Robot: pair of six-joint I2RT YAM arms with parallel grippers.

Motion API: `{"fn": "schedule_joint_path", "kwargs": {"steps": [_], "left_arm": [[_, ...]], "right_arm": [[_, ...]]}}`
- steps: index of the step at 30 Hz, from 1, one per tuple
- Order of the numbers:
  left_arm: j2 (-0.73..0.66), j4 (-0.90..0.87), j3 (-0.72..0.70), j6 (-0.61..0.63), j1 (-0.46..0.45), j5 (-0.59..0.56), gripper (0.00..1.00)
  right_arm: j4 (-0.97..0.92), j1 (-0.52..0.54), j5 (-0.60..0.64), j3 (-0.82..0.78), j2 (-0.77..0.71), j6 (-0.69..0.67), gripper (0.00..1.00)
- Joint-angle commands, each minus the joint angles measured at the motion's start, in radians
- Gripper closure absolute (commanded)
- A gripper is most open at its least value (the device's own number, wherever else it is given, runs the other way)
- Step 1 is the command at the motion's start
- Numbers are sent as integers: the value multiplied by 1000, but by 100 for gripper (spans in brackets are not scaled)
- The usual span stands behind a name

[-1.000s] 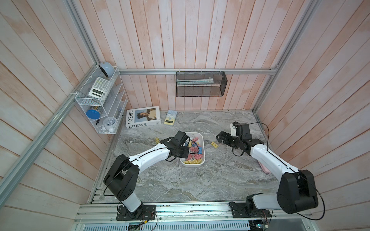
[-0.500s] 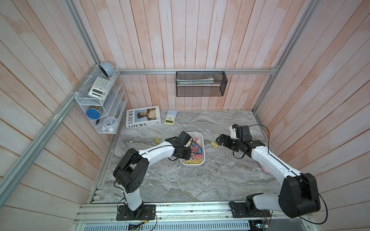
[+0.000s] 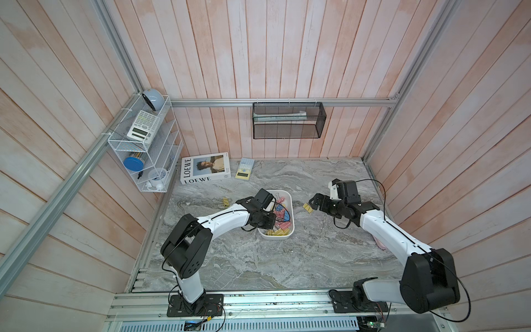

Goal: Take out the binder clips from the storage box
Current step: Pick up the binder clip from the storage box.

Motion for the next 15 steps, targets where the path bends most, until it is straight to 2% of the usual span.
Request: {"fn": "schedule_joint_path", "kwargs": {"steps": [1, 9, 15], "left_arm": [[-53, -35, 6, 1, 0, -12, 98], [-164, -67, 40, -14, 27, -27, 100], [-263, -33, 4, -62, 108, 4, 100]], "right_arm": [[-25, 12, -3, 33, -4, 8, 2], [-42, 46, 11, 68, -11, 6, 2], [-60, 92, 27, 110, 3, 2, 2]]}}
